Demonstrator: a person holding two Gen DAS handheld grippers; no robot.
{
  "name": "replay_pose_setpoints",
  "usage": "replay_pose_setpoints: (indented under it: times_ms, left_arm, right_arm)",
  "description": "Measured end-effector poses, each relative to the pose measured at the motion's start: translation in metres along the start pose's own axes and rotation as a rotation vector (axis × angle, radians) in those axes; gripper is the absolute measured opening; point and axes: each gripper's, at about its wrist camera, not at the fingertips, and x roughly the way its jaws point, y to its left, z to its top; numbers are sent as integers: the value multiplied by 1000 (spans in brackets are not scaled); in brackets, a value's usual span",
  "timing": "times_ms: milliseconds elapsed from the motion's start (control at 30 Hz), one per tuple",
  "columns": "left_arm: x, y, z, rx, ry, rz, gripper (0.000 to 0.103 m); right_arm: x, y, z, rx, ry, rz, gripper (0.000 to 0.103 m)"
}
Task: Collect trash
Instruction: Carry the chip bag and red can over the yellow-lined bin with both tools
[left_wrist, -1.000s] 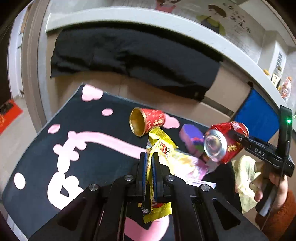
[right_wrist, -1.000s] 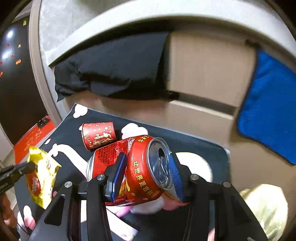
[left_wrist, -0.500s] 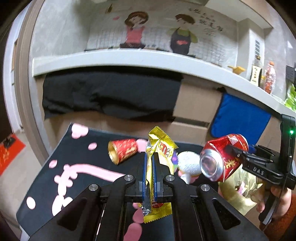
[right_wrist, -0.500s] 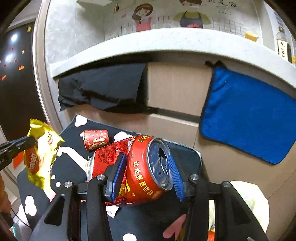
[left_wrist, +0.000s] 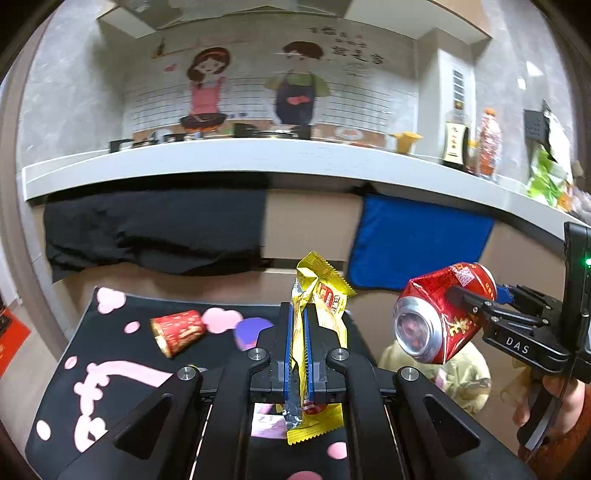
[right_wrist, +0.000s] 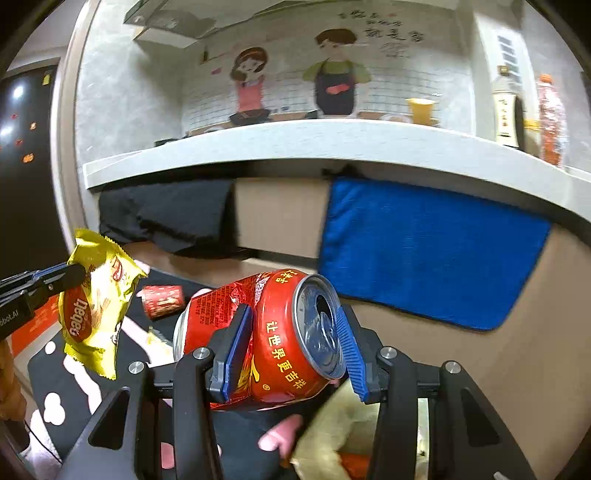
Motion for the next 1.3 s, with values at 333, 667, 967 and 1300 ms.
replay_pose_setpoints:
  times_ms: [333,667,967,1300]
  left_arm:
    - [27,-77,4,93,23,-114,6]
    - [73,-128,-6,113,102,-228,6]
    - [114,-144,-23,67,199,-306,6]
    - [145,-148,-37,16,251,-344,6]
  right_arm:
    - [-32,-62,-20,71,-20,-110,44]
    - [-41,-115,-36,130,-14,-195,44]
    - [-31,-144,-55,166,28,-228,44]
    - [-14,-158,-72,204,74,-232,44]
